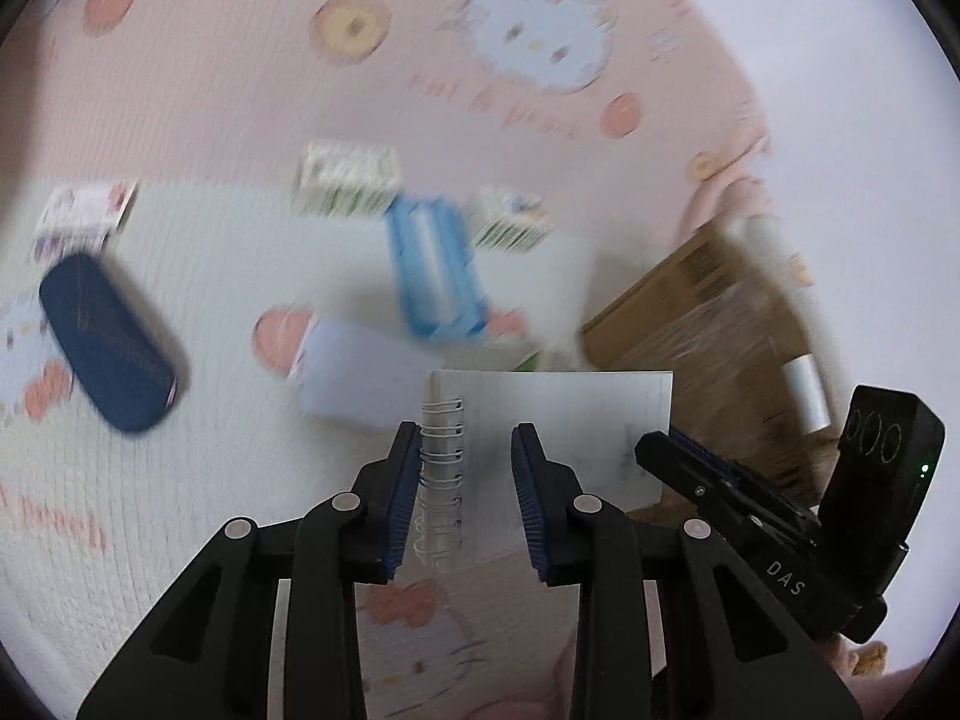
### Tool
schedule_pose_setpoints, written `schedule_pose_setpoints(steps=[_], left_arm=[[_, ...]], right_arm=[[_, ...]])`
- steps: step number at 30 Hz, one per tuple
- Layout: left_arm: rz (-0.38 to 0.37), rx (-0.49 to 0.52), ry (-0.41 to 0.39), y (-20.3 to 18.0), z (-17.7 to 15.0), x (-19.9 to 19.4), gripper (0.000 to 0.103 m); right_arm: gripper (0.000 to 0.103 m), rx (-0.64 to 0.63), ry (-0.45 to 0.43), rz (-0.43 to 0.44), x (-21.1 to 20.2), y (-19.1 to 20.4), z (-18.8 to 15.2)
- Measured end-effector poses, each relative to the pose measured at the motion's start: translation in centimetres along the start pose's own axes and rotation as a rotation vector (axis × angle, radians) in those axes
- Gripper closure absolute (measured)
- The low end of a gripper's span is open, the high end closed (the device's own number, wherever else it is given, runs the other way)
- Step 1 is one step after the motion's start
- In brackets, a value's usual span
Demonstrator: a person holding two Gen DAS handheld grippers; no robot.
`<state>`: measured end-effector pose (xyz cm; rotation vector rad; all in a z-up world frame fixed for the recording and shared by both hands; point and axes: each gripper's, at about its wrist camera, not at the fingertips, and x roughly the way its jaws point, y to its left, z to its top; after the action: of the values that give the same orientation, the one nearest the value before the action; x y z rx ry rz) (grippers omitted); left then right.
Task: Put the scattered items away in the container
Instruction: 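Lift the spiral notebook and carry it over the cardboard box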
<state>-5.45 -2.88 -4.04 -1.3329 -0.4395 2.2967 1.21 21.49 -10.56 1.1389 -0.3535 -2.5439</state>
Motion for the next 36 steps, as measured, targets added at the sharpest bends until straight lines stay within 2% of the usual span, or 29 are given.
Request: schedule_pose_setpoints(steps=[11,17,22,26,32,36], left_arm=[[-0.155,0.162,-0.156,-9.9,6.3,-4.5,0.069],[-0.278,0.236,-0.162,-15.9,8.1,-3.7,0.069],[-0.373,0.279,-0.09,-20.2,8.2,-0.6,0.069],[-0.399,0.297,-0.017,-22.6,7.1,1.9,0.069],[-0.4,0.301,0.097,-25.4,4.8,5.7,0.069],[-0.362,0.328,0.159,-26.3,3.4,7.8,0.069]], right_arm=[[0.085,-0.009,-0.246,-0.043,-10.6,-1.0,5.8],[0.085,0.025,-0.351,-0.091,-16.7,-4.0,8.2],[0.085,0.084,-0.388,-0.13,-20.4,-7.6,8.2],[0.085,0.152,-0.385,-0.175,-22.1,-10.5,7.0],[0.085,0.206,-0.33,-0.226,-23.1,-14.2,5.5],[0.085,0.236,-0.277,-0.228,-22.8,-16.4,4.8]])
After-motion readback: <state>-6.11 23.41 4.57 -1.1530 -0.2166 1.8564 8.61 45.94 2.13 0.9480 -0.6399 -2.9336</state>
